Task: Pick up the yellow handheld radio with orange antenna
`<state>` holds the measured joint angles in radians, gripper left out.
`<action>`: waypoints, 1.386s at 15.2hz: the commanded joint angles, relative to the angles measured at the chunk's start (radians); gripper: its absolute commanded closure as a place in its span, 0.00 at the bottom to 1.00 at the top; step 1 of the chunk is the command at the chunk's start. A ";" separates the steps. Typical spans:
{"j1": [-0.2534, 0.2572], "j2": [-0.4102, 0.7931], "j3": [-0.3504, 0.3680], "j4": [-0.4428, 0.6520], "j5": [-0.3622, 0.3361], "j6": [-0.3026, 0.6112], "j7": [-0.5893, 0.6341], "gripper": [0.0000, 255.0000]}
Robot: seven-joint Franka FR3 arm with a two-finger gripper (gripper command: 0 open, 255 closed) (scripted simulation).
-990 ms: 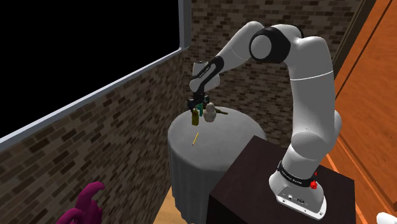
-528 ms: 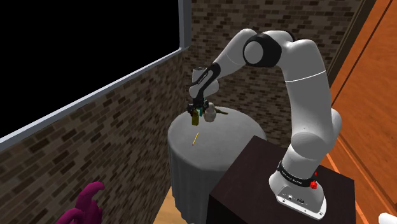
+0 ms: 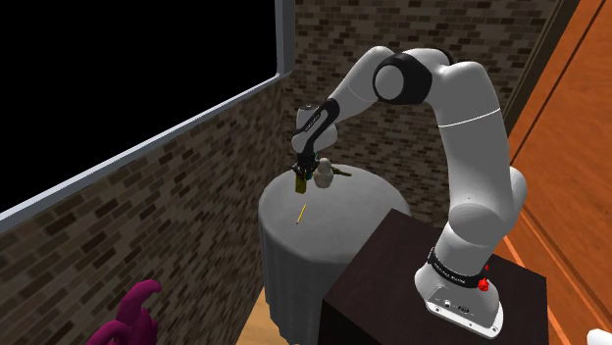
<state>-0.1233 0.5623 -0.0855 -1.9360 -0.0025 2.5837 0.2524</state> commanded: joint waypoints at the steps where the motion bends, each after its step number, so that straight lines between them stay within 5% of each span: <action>1: 0.000 0.000 0.000 0.000 0.000 0.000 0.000 1.00; 21: 0.007 -0.145 -0.008 0.006 -0.010 -0.151 0.001 1.00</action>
